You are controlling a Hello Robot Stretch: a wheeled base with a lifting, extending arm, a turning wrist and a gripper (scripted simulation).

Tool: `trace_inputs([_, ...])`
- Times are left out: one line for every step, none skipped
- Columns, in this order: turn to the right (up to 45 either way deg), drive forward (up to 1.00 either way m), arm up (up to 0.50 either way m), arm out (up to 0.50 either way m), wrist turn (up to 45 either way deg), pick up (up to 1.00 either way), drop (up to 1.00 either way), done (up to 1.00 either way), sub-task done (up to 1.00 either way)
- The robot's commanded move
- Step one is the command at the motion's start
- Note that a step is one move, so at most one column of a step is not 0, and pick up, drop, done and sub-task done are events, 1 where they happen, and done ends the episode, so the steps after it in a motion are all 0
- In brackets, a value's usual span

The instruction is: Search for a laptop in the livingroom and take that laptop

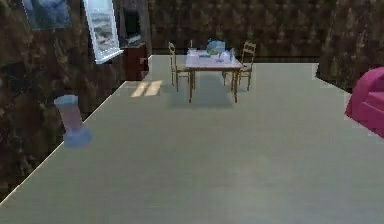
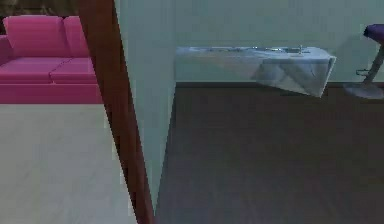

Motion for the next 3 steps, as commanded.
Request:
trace_inputs([21.0,0.0,0.0,0.0,0.0,0.0,0.0,0.0,0.0])
trace_inputs([0.0,0.9,0.0,0.0,0.0,0.0,0.0,0.0,0.0])
trace_inputs([6.0,0.0,0.0,0.0,0.0,0.0,0.0,0.0,0.0])
